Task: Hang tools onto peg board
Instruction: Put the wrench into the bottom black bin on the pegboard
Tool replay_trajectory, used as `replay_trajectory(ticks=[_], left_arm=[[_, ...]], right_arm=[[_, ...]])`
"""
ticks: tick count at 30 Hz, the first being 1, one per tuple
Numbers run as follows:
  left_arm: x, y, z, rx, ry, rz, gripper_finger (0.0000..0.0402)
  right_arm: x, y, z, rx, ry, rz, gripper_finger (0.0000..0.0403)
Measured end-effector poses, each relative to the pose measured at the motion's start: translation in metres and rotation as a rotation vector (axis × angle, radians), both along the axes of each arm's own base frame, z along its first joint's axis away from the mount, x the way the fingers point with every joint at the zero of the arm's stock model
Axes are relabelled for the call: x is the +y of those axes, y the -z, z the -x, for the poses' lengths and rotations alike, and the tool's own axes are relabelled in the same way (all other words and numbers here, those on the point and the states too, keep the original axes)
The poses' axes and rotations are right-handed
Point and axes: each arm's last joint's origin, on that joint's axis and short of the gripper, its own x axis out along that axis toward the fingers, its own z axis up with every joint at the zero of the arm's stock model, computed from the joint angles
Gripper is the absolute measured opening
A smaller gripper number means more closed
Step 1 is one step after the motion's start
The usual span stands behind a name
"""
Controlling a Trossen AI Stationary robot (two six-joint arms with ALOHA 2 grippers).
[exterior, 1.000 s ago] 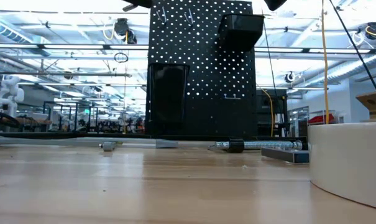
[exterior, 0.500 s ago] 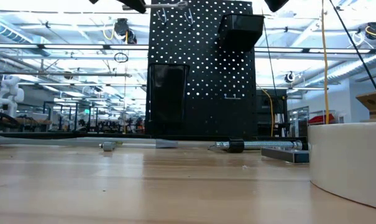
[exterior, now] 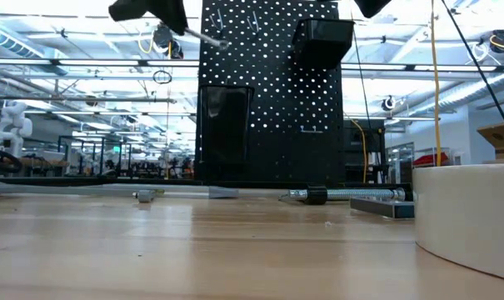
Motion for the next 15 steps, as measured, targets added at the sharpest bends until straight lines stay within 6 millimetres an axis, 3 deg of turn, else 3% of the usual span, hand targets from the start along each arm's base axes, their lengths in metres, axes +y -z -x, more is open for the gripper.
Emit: replay_trajectory(ticks=[8,15], left_arm=[[0.022,0.011,-0.012,0.268,0.054,-0.096,0.0033],[0.029,0.036,-0.033,0.504,0.111,-0.149,0.0033]], right_arm=[[0.000,0.000,0.000,0.000,-0.003,0.006,0.0059],[-0.001,0.000,0.000,0.004,-0.004,0.011,0.0059]])
